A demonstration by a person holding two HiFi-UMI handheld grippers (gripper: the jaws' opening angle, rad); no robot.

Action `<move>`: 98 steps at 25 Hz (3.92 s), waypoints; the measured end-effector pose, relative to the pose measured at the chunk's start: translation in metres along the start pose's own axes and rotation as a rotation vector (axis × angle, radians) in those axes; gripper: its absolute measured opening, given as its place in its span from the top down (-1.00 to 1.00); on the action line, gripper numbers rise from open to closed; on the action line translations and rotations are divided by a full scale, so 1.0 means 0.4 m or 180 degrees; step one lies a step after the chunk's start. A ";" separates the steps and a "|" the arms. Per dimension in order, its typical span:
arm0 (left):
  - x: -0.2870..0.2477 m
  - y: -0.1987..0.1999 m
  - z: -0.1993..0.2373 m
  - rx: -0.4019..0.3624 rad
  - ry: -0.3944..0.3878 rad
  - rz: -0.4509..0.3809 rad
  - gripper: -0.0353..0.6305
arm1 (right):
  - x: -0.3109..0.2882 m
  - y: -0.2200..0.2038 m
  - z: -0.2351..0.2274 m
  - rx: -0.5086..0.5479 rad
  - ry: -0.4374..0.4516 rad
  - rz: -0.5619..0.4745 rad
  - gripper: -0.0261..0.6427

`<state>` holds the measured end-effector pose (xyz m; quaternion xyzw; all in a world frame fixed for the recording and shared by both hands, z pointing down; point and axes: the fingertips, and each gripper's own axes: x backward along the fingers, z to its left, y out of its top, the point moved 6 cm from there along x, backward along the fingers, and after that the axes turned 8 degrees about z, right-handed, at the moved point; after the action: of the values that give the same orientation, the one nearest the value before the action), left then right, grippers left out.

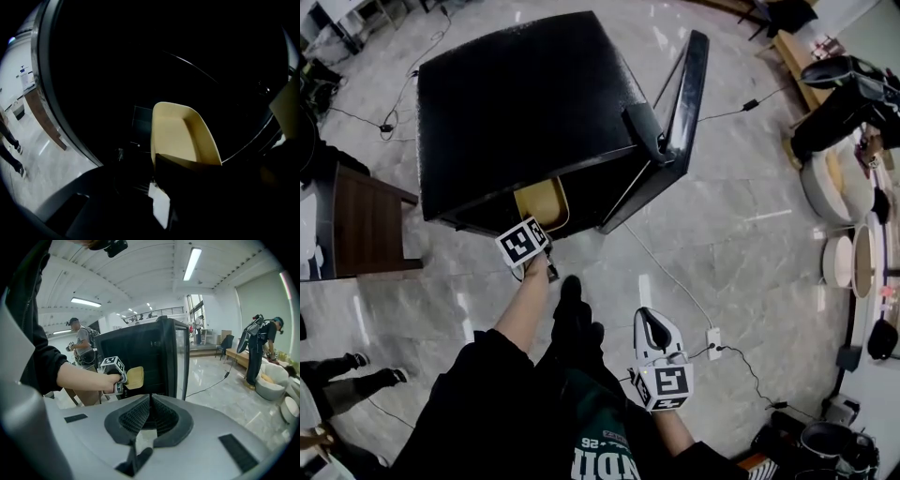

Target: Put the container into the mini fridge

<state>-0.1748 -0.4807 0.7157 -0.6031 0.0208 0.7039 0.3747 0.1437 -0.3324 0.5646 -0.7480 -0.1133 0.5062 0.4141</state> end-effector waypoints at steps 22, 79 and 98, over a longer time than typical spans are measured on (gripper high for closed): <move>-0.172 0.078 -0.002 0.0252 0.0218 0.0292 0.84 | -0.010 -0.056 -0.039 -0.0199 -0.0125 0.0213 0.81; 0.491 -0.272 -0.108 -0.1960 -0.0806 -0.0622 0.85 | 0.152 -0.038 0.063 -0.0017 0.0315 -0.0364 0.82; 0.647 -0.458 -0.064 -0.2105 -0.1308 -0.0614 0.85 | 0.183 -0.086 0.107 -0.0014 0.0453 -0.0326 0.82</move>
<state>-0.0500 -0.2313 0.5624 -0.5370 -0.3390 0.7402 0.2211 0.1497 -0.2462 0.5352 -0.7763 -0.1228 0.4296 0.4448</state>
